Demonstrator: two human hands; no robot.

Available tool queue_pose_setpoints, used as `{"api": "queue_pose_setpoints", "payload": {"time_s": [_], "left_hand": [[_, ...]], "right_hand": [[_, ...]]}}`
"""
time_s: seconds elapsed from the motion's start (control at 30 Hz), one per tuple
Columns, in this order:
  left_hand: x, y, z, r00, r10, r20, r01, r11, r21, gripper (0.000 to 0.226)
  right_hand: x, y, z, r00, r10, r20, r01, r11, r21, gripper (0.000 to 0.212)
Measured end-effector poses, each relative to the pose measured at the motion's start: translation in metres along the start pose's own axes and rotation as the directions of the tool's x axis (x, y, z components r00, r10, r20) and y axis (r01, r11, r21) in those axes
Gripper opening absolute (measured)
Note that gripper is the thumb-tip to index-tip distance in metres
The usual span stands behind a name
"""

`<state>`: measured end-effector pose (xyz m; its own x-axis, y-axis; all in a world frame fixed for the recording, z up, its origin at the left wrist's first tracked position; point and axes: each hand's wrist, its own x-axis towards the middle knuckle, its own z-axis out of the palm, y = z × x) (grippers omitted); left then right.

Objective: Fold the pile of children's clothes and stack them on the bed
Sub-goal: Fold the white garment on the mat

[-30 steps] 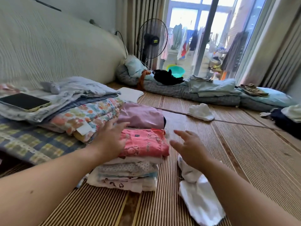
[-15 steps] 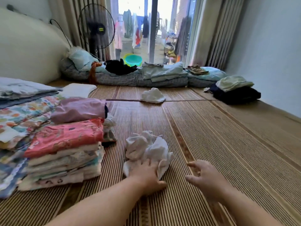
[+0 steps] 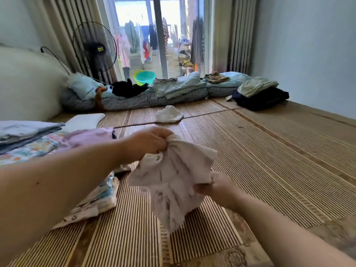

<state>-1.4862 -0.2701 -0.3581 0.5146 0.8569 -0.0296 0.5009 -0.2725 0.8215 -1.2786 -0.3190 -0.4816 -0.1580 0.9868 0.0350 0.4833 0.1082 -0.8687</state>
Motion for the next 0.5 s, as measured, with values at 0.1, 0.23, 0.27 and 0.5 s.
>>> {"api": "queue_pose_setpoints", "payload": {"time_s": [0.1, 0.23, 0.27, 0.5], "left_hand": [[-0.019, 0.013, -0.032, 0.995, 0.014, -0.099, -0.013, 1.000, 0.010, 0.044], [-0.039, 0.005, -0.057, 0.971, -0.062, -0.230, 0.062, 0.998, -0.007, 0.030], [-0.043, 0.000, -0.059, 0.964, -0.087, -0.249, 0.092, 0.996, 0.010, 0.031], [-0.051, 0.008, -0.034, 0.966, -0.098, -0.238, 0.145, 0.971, 0.189, 0.023]], "right_hand": [[-0.008, -0.016, -0.011, 0.993, -0.004, -0.118, 0.038, 0.960, 0.279, 0.013], [-0.019, -0.042, -0.025, 0.987, 0.065, -0.150, 0.026, 0.845, 0.534, 0.013], [-0.020, -0.048, -0.025, 0.984, 0.069, -0.162, 0.033, 0.833, 0.552, 0.010], [-0.014, -0.103, -0.034, 0.945, 0.093, -0.312, 0.023, 0.937, 0.347, 0.012]]}}
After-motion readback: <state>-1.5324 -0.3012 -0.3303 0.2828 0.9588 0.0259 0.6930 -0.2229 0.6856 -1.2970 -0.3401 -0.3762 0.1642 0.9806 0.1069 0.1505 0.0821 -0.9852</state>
